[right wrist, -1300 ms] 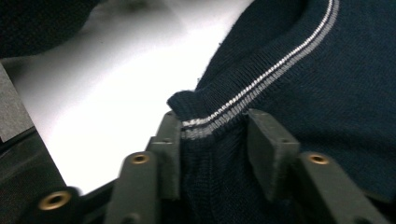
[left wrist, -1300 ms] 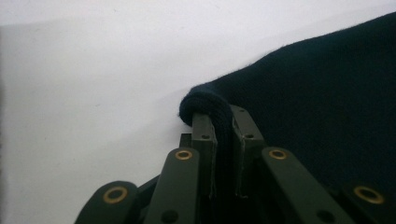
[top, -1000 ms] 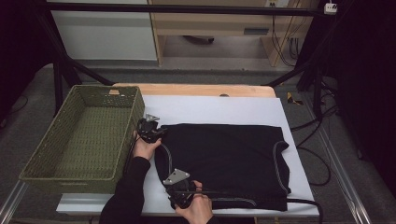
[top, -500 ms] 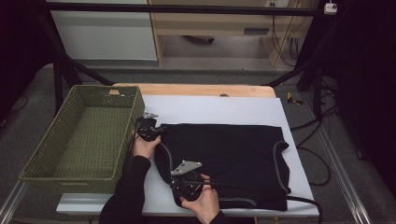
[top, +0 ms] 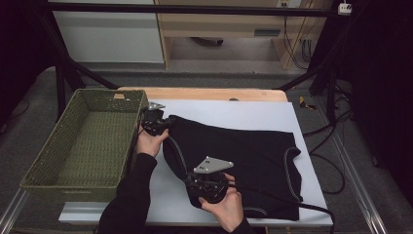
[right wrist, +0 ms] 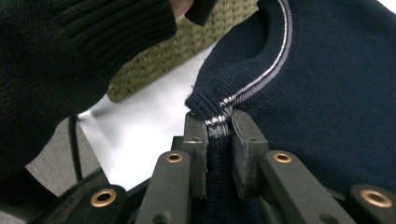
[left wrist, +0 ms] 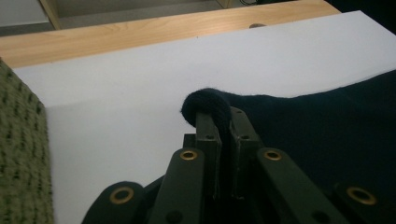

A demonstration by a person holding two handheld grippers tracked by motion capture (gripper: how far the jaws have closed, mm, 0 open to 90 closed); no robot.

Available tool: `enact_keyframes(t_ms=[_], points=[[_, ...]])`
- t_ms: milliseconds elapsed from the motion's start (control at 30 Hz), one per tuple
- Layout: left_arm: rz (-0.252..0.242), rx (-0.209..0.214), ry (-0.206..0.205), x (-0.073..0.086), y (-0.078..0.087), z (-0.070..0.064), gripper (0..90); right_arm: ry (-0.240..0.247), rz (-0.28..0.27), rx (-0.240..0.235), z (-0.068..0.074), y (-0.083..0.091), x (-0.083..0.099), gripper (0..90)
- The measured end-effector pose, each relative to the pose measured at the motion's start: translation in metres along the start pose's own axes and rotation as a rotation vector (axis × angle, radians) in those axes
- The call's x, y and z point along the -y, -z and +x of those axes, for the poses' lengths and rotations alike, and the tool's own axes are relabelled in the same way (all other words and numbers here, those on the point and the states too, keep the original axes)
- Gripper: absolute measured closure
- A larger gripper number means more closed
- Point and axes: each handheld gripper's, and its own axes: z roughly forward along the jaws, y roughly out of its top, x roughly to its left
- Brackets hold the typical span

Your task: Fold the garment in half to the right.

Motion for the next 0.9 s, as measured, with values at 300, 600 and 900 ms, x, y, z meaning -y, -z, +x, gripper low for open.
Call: enact_keyframes(t_ms=[300,600,900], points=[[-0.014,-0.043,-0.025,-0.026,0.028,-0.006,84.8,0.013,-0.052,-0.019,0.007,0.004,-0.015,78.3],[-0.023,-0.102,-0.035,-0.045,0.058,0.002,84.9,0.030,-0.101,-0.047,0.018,0.003,-0.032,78.2],[-0.018,-0.151,-0.005,-0.047,0.079,0.017,84.9,0.043,-0.113,-0.088,0.031,-0.010,-0.046,78.2]])
